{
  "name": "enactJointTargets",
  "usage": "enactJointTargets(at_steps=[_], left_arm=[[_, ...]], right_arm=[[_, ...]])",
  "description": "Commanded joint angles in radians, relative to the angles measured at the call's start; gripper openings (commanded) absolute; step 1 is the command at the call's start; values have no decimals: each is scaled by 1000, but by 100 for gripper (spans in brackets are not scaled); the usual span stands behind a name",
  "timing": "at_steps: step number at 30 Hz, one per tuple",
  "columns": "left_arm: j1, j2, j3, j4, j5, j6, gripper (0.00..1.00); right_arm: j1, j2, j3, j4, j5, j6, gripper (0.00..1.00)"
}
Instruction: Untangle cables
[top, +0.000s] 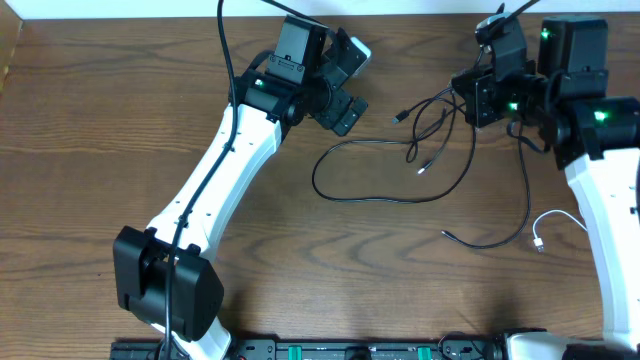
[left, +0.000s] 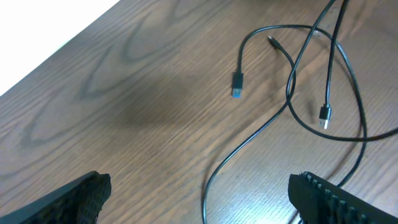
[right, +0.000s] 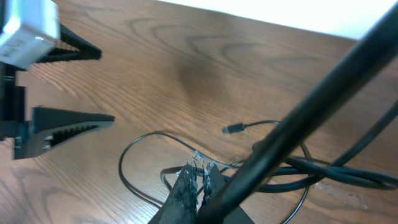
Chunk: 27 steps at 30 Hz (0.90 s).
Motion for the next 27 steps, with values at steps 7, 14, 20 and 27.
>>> enactJointTargets(at_steps=[7,14,20,27], left_arm=[[3,5,0,3,167,-9,96],[3,5,0,8,261,-9,100],[3,5,0,9,318,-5,98],[3,5,0,16,323,-5,98]], right_arm=[[2,-45,7,5,-83,5,1],[4,-46,7,3,-171,5,1],[16,-48,7,1,-268,4,1],[17,-77,7,7,-374,-3,1]])
